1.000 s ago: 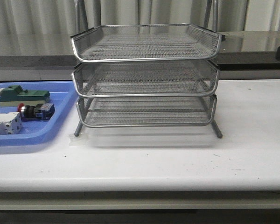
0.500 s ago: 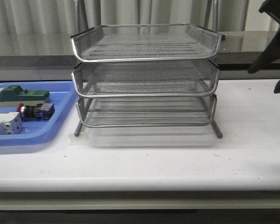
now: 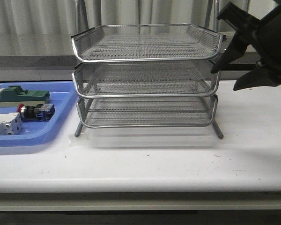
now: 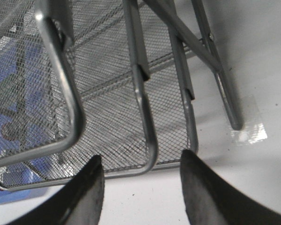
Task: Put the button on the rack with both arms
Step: 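Reach the right gripper to the middle wire tray's front edge and grip it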
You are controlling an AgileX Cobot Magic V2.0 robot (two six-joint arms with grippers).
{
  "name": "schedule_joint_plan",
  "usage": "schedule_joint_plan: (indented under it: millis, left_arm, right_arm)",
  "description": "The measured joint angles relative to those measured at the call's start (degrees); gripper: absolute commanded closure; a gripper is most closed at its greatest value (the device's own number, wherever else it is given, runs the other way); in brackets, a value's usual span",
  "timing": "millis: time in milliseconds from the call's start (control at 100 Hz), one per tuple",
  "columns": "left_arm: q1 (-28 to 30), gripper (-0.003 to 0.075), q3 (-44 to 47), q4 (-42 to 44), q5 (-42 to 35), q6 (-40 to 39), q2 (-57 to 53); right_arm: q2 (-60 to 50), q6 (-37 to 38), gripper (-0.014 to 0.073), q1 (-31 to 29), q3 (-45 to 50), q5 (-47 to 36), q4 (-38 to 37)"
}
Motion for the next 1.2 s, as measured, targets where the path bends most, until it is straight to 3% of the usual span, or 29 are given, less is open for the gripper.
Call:
schedule_joint_plan:
  millis: [520,740,930,1200]
  left_arm:
    - [0.0,0.0740,0.0,0.0,0.0,0.0,0.0]
    - [0.0,0.0740,0.0,0.0,0.0,0.0,0.0]
    - [0.0,0.0740,0.0,0.0,0.0,0.0,0.0]
    - [0.0,0.0740,0.0,0.0,0.0,0.0,0.0]
  right_arm:
    - [8.5,-15.9,0.0209,0.0,-3.4,1.1,14.4]
    - [10.6,-23.0,0.0383,0.0,-3.6,1.7,21.6]
    - [11.0,-24.7,0.0520,0.0,-3.7,1.9,23.8]
    - [11.0,-25.0,0.0618,0.0,-3.7,2.5,24.0]
